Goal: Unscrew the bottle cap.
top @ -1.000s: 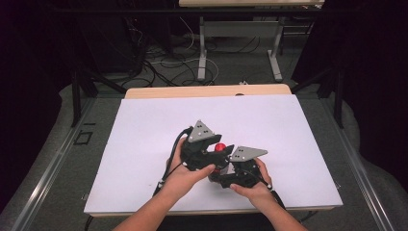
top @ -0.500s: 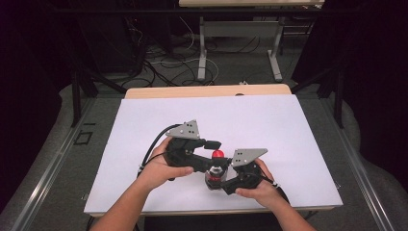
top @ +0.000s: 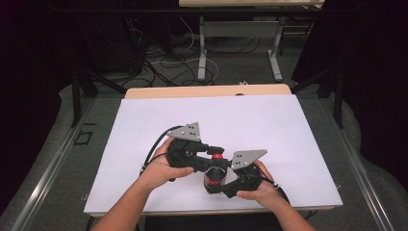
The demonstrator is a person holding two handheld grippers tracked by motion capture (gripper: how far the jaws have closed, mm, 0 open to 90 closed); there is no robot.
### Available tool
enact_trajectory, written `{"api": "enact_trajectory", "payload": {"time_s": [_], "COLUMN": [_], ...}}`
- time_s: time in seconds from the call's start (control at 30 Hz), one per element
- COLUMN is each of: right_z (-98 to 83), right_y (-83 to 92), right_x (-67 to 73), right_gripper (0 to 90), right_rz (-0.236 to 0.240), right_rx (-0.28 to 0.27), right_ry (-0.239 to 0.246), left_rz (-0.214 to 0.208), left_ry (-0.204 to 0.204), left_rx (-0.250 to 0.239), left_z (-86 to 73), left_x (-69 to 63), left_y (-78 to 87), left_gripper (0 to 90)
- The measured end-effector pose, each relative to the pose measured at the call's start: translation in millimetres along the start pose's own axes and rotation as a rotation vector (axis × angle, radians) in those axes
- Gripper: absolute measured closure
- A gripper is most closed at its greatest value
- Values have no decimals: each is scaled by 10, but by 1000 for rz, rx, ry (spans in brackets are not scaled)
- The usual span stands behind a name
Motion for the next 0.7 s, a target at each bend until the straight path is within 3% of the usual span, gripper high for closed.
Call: {"api": "enact_trajectory", "payload": {"time_s": [0.23, 0.27, 0.37, 0.5, 0.6, 0.67, 0.7], "right_z": [19, 22, 22, 12, 4, -9, -16], "right_y": [19, 22, 31, 26, 13, 8, 7], "right_x": [-49, -56, -84, -143, -171, -182, -181], "right_gripper": [291, 291, 291, 291, 290, 290, 290], "right_rz": [-73, -83, -130, -212, -274, -324, -323], "right_rx": [-2, -2, 14, 20, 28, 49, 57], "right_ry": [-41, -46, -74, -106, -125, -127, -134], "left_rz": [156, 156, 278, 408, 485, 503, 521], "left_ry": [11, 11, 56, 162, 215, 227, 235], "left_rx": [-14, -14, -39, -74, -97, -94, -99], "left_z": [37, 37, 65, 63, 62, 61, 66], "left_x": [-11, -11, -8, -12, -11, -16, -18], "left_y": [-18, -18, -68, -129, -173, -185, -203], "left_gripper": [618, 618, 618, 618, 618, 618, 617]}}
Point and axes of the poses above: each handheld gripper's, and its own axes: y roughly backward along the jaws, z roughly out of its top, x roughly to its left, the point moved 7 cm from there along -y, roughly forward along the jaws, and after that the axes turned 7 degrees about x, right-handed, at the moved point
